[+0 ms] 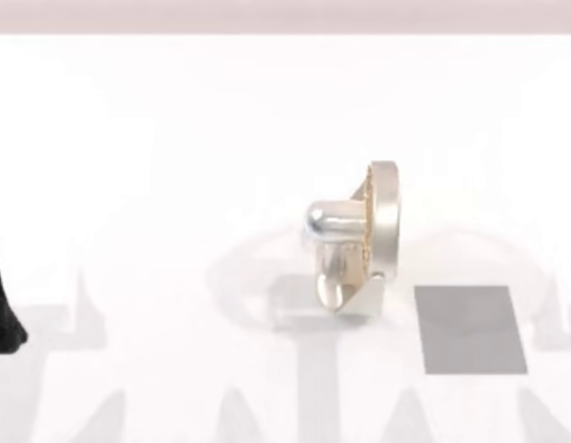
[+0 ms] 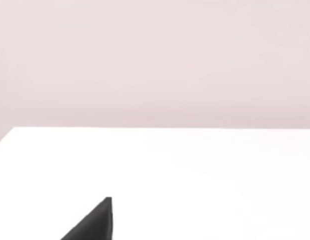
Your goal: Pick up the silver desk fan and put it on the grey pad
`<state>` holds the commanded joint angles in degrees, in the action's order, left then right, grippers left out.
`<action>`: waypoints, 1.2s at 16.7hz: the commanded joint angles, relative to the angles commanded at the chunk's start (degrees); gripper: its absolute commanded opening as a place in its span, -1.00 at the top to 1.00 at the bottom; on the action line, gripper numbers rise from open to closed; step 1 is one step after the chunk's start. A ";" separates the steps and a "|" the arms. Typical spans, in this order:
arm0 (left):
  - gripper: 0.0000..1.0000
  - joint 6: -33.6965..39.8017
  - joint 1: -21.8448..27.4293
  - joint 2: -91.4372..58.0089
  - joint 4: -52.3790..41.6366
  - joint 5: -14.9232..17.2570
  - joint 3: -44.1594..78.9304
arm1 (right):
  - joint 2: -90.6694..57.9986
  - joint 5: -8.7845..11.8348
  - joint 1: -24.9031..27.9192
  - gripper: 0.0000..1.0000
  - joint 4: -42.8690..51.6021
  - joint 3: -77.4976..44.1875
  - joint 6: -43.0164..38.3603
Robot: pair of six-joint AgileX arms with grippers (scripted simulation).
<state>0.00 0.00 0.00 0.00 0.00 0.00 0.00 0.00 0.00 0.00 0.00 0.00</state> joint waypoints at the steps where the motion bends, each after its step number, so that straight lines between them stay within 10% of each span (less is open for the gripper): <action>1: -1.00 0.00 0.00 0.00 0.00 0.00 0.00 | 0.00 0.00 0.00 -1.00 0.00 0.00 0.00; 10: -1.00 0.00 0.00 0.00 0.00 0.00 0.00 | -18.31 -3.58 2.07 -1.00 15.56 -11.86 -1.72; 20: -1.00 0.00 0.00 0.00 0.00 0.00 0.00 | -60.60 -6.06 11.63 -1.00 46.37 -61.12 -15.57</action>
<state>0.00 0.00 0.00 0.00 0.00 0.00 -60.60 -6.06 11.63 46.37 -61.12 -15.57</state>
